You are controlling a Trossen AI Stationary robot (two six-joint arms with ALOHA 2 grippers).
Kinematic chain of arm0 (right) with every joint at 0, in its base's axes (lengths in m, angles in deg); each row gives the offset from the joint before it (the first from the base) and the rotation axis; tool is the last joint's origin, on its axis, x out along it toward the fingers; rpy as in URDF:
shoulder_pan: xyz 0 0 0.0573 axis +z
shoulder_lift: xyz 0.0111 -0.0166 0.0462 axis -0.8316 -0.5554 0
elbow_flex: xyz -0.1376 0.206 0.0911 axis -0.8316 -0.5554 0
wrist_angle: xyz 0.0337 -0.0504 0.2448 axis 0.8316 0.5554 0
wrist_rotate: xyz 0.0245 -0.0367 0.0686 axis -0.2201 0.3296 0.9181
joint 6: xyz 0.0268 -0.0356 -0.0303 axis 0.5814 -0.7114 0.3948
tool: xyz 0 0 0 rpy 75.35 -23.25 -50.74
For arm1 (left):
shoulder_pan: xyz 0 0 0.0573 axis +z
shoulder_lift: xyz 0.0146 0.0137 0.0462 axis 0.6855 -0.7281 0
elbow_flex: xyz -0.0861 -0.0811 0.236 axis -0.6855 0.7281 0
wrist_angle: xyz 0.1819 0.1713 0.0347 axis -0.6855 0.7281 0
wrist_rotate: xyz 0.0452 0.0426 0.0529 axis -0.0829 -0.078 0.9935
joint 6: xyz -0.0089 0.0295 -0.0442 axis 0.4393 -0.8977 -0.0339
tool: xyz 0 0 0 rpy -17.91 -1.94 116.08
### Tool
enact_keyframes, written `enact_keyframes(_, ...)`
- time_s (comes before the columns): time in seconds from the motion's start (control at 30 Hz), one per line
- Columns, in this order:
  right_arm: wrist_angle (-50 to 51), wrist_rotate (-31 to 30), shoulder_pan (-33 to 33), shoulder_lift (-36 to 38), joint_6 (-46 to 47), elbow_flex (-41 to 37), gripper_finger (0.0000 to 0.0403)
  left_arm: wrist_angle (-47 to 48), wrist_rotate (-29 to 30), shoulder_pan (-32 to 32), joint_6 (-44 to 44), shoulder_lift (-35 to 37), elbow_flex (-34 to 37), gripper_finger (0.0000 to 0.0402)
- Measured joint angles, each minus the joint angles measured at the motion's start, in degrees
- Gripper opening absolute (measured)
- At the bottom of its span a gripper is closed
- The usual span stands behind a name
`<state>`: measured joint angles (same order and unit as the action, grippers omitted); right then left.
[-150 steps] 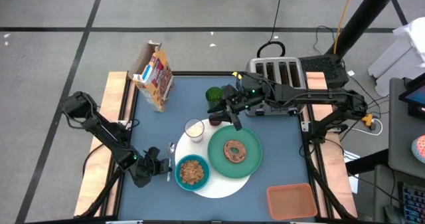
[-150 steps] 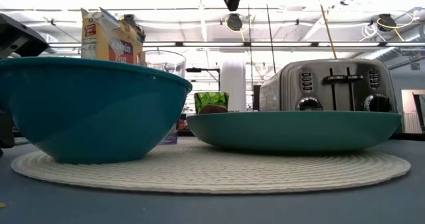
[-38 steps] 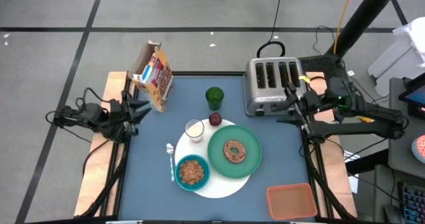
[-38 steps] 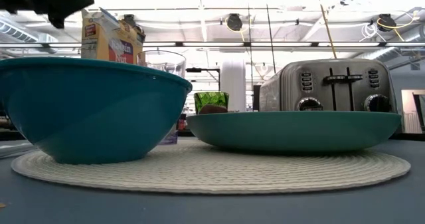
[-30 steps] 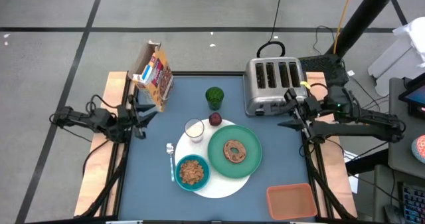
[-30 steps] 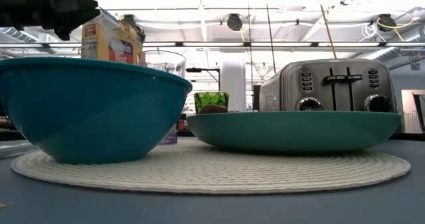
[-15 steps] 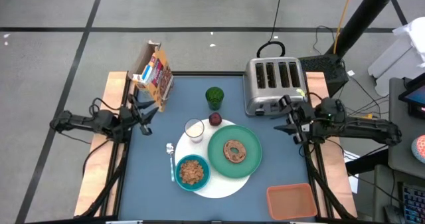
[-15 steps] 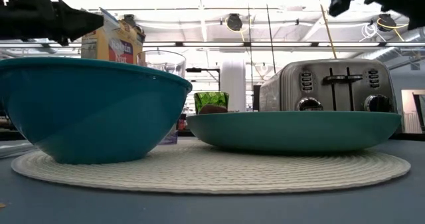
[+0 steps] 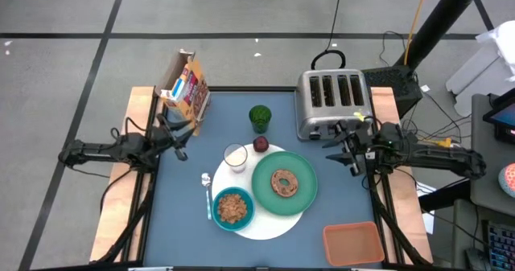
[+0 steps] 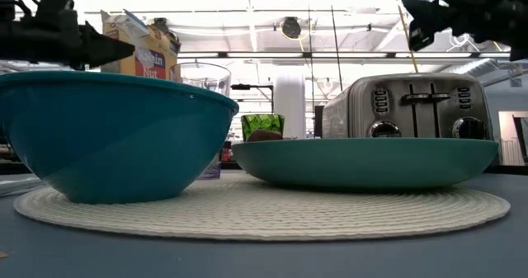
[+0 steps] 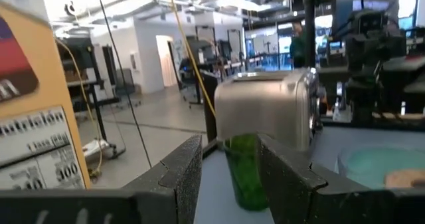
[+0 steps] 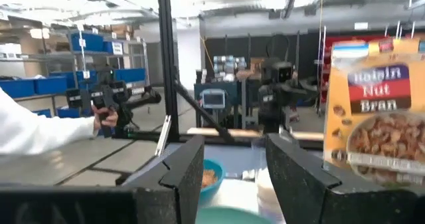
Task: Arrange a breakfast setting
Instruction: Return to Home Position
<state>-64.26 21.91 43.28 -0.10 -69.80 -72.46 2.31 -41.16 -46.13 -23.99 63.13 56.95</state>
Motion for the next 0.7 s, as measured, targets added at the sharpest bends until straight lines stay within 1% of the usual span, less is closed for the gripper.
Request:
enact_keyframes(0.1,4.7,-0.29,-0.57,2.14,-0.36,-0.02,0.0155,1.74,0.0,0.07,0.87,0.0,0.0,0.0149)
enact_keyframes(0.23,8.82,-3.18,-1.38,5.39,-0.97,-0.02,0.0155,2.53,0.0,0.07,1.1,0.0,0.0,0.0149)
enact_keyframes(0.33,10.74,-4.23,-1.82,7.36,-1.35,-0.02,0.0155,2.61,0.0,0.07,1.28,0.0,0.0,0.0149)
enact_keyframes(0.7,19.36,-4.71,-2.09,14.6,-2.86,-0.02,0.0155,2.66,0.02,0.07,1.05,0.0,0.0,0.0149)
